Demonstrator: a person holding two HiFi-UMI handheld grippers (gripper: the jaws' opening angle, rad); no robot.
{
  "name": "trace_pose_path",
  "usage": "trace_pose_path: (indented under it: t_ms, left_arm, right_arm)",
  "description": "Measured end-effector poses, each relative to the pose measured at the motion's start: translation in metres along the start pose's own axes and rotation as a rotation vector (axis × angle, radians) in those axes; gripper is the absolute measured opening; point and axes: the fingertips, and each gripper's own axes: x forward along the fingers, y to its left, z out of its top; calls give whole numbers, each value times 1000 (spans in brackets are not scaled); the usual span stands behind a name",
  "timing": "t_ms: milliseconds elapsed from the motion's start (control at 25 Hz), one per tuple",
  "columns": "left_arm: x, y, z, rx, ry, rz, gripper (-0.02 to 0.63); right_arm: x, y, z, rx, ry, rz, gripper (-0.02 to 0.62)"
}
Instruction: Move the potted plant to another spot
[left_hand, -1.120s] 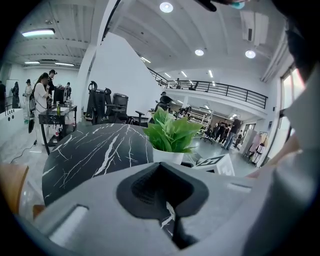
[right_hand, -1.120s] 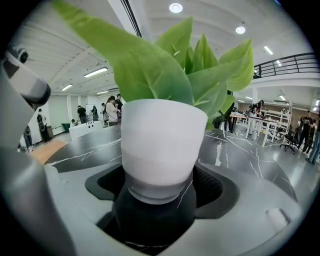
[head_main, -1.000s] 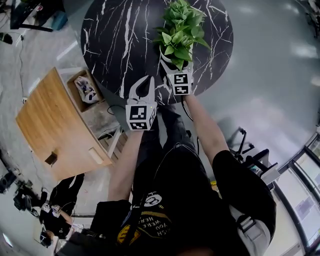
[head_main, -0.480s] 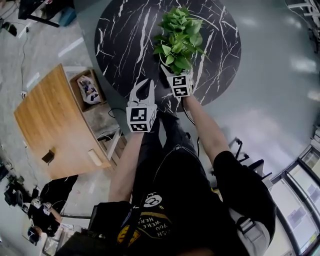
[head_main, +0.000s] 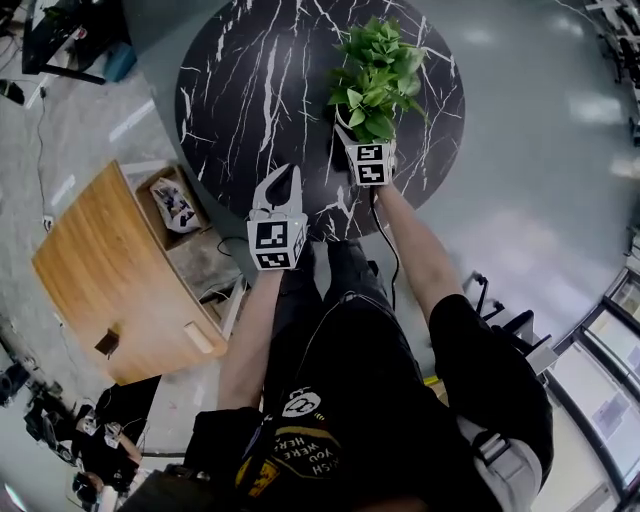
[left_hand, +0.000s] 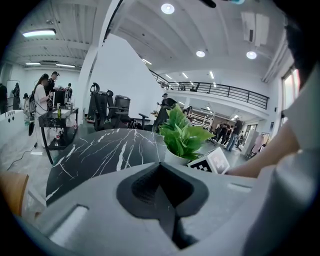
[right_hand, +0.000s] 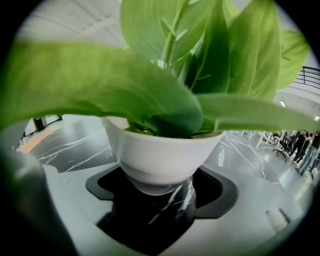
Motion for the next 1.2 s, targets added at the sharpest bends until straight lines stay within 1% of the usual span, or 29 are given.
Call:
trace_pose_path:
  t_ms: [440, 560, 640, 760, 920, 1040, 1200]
  left_arm:
    - [48, -34, 20, -4, 21, -28, 5]
    - [54, -37, 23, -8, 23, -30, 4]
    - [57, -37, 24, -9, 23, -29, 5]
    - [57, -33, 24, -15, 18, -15, 5]
    - [47, -22, 23, -30, 6, 15, 4]
    - [32, -6, 22, -54, -8, 53, 5]
    - [3, 24, 17, -91, -31, 117, 5]
  right_arm:
    - [6, -170, -14, 44, 55, -147, 423]
    - [2, -202, -17, 59, 70, -175, 423]
    - [2, -210, -16, 66, 70, -175, 423]
    - [8, -202, -11, 62, 63, -154, 423]
    - [23, -167, 1, 39, 50, -111, 423]
    - [35, -124, 17, -1, 45, -52, 423]
    - [50, -48, 37, -63, 36, 37, 423]
